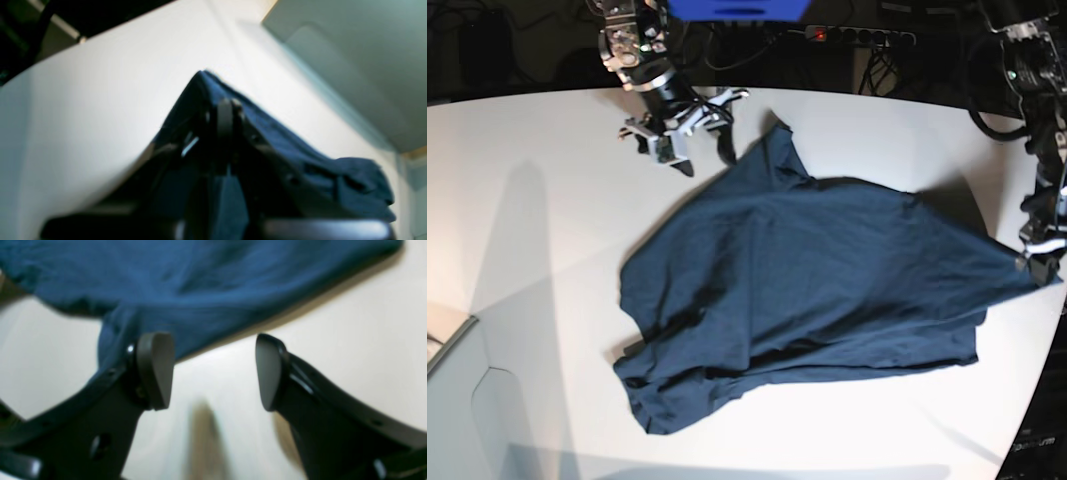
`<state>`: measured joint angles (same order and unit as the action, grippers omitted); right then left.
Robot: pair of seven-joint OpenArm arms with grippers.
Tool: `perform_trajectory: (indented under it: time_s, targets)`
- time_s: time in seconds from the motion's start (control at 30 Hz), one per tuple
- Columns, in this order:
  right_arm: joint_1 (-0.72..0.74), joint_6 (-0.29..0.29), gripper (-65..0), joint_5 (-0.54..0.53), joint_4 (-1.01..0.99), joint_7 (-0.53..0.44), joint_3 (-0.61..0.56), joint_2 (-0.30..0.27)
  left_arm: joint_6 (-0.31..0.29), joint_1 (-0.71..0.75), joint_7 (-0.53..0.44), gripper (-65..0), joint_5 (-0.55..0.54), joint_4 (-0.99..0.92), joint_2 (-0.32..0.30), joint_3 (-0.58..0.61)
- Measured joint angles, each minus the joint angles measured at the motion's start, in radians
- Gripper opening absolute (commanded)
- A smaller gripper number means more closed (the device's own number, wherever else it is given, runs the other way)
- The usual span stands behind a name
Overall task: Layout the t-shirt on the table in an organized manner, then fold the t-shirt properly
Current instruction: 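Drag the held shirt edge with both grippers to straighten the body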
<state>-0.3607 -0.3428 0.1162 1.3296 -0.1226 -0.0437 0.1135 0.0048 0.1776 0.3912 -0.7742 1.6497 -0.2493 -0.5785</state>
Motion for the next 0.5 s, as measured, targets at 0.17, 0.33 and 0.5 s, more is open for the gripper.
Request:
perform_trajectory:
  time_s: [0.17,0.33,0.5]
  targets:
    - [0.085,0.002,-25.8,-0.002,-0.118,-0.014,0.003,0.002,-0.002,0.024,-0.004,-64.9,-0.002,0.0,0.0,-0.02]
    - [0.111,0.001,-26.1,-0.004,-0.142,-0.019,0.001,0.006,0.0,0.072,-0.007,-64.9,-0.001,0.0,0.0,-0.041]
    - [0.172,0.0,-32.8,-0.004,-0.169,0.001,-0.004,0.019,-0.001,0.107,-0.01,-64.9,-0.001,0.0,0.0,-0.04]
